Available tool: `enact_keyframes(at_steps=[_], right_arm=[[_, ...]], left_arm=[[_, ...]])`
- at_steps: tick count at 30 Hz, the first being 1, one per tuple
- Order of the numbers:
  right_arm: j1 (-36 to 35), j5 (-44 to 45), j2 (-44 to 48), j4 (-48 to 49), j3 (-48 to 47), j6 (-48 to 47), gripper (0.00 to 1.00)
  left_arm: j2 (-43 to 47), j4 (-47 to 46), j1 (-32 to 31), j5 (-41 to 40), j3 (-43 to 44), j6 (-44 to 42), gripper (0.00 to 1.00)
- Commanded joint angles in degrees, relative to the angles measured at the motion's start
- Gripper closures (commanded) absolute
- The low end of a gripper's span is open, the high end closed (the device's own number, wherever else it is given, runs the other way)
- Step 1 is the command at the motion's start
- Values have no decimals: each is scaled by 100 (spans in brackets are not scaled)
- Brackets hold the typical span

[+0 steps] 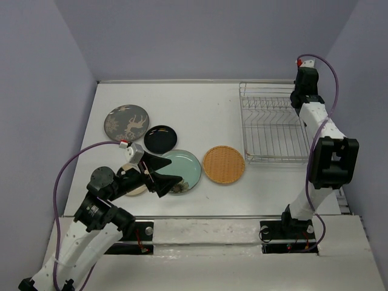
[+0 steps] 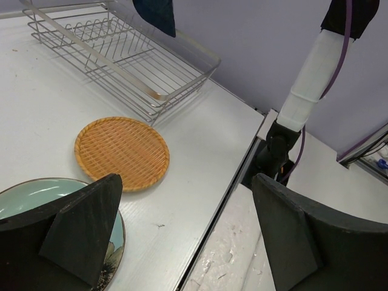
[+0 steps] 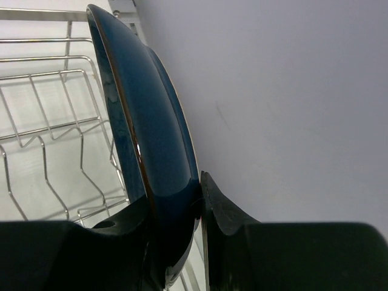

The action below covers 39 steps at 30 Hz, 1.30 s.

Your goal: Load the plates into the dish rack

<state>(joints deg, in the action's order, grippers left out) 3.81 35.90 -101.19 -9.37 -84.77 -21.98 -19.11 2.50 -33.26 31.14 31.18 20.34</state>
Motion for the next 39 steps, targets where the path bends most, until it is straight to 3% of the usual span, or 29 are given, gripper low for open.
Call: enact_keyframes(at_steps=[1, 15, 27, 33, 35, 37, 38, 39], right_arm=[[-12, -153, 249, 805, -31, 132, 93], [-12, -794, -94, 743, 259, 422, 93], [260, -3077, -577, -73, 207, 791, 93], [515, -3529, -972, -617, -187, 704, 92], [515, -3424, -1061, -742, -355, 660, 78], [515, -3240, -1122, -733, -513, 764, 53], [515, -3082, -1157, -725, -566, 809, 31], [515, -3002, -1175, -733, -610, 844, 25]], left_arm=[[-66, -189, 73, 156, 37, -83, 1], [-154, -197, 118, 174, 29, -74, 1], [-295, -215, 188, 200, 20, -30, 1], [-400, -206, 205, 174, 11, -4, 1], [-435, -206, 205, 174, 11, 14, 1], [-496, -206, 214, 165, 2, 23, 1], [-514, -206, 214, 147, 2, 23, 1], [-540, -206, 214, 147, 2, 32, 1]])
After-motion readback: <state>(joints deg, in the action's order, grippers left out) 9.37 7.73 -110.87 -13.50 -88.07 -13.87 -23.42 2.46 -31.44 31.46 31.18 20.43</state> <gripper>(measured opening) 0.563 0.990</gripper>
